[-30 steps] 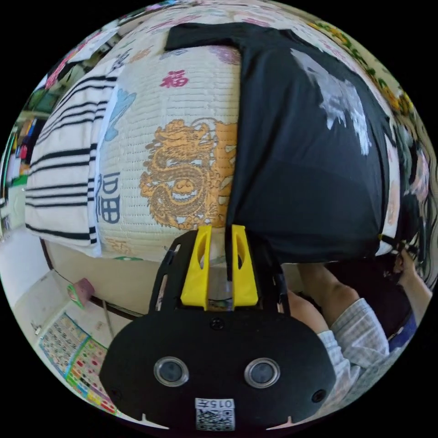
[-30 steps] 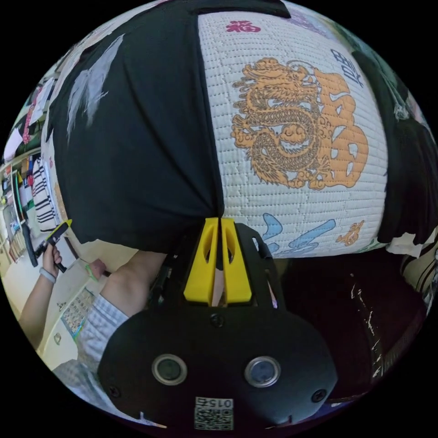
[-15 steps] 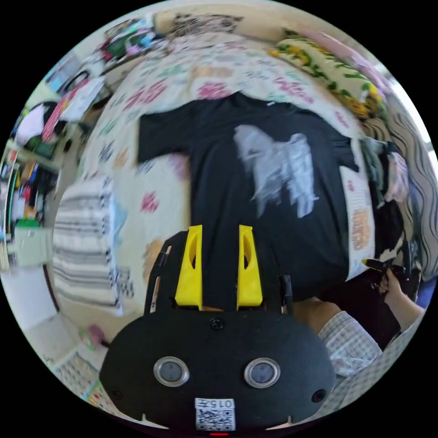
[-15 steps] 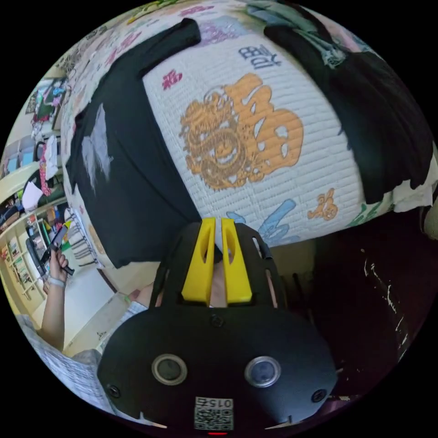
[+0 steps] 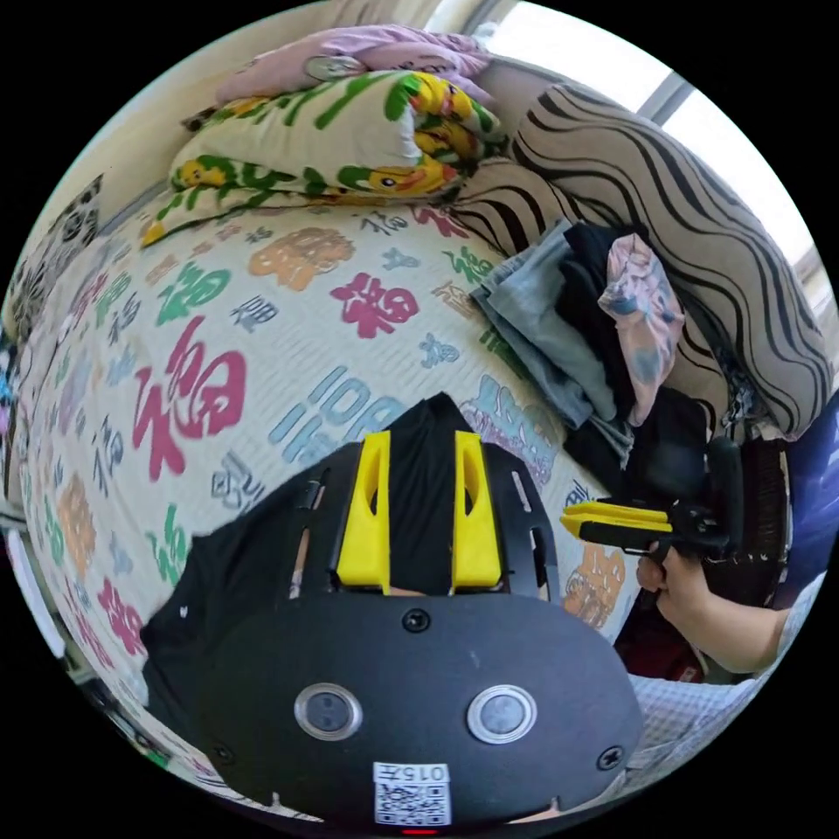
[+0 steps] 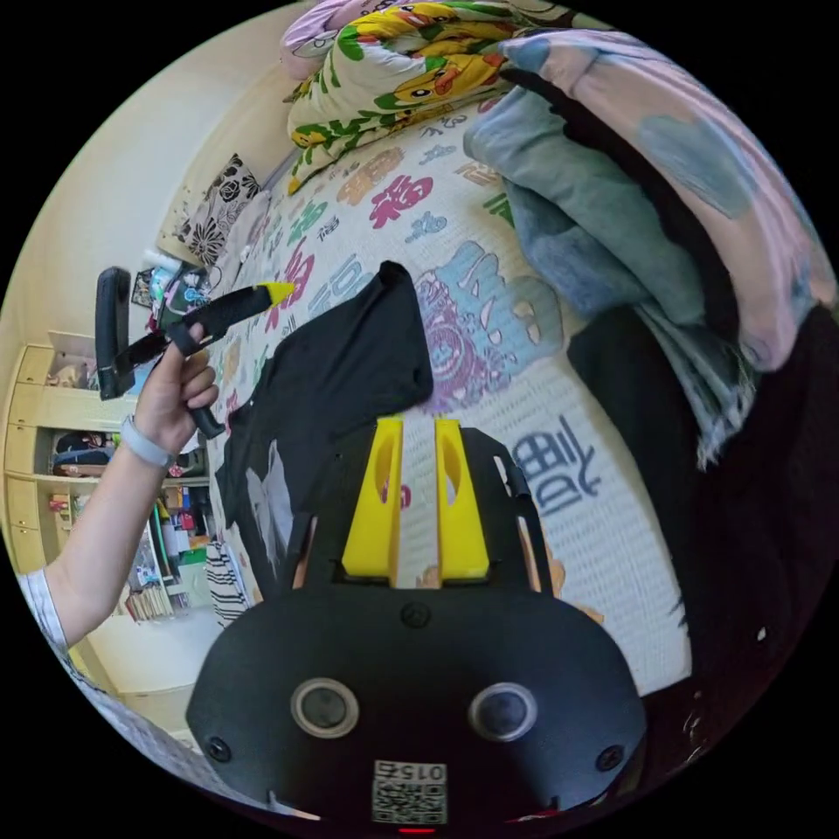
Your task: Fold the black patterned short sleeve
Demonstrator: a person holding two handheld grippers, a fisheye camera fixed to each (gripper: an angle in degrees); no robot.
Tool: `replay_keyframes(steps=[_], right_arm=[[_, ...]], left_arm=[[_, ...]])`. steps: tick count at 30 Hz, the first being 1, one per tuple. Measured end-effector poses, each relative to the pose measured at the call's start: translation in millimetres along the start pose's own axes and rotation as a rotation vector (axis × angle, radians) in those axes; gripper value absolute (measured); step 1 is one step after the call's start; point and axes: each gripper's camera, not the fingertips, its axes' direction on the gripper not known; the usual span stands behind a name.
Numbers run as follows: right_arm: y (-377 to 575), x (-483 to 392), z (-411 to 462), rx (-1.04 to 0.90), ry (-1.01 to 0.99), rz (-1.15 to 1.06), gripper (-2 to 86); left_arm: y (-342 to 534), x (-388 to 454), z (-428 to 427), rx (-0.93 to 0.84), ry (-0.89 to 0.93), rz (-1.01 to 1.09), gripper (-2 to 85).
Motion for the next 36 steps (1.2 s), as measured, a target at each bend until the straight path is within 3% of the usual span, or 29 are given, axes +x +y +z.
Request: replay_keyframes(steps=[8,12,25,30,33,36], right_arm=[[-27,4,4,-0.101,-0.079,0.025,6.5],[-32,-3,-9,-0.101,-0.151,0.005,7.7],[-30,-5,-45,-0.053,-0.220,0.024,0.3],[-29,-14,-38,-0.051,-0.183,0.052,0.1],[-31,-16,-35,-0.050,-0.184,0.074,0.1],[-32,-19,-35,-0.059,-0.175,0.066,0.0]], left_arm=[[-92,27,79,-0.127,-0.019,0.129,9.0],[-114,35,103,-0.186,-0.053,0.188,1.2],[-140,7,61,0.055,0.081,0.096,0.5],[-150,6,83,-0.126,0.126,0.121,7.6],[-156,16,102,-0.186,0.036,0.186,5.2],[-163,17,108,-0.187,0.070,0.185,0.9]])
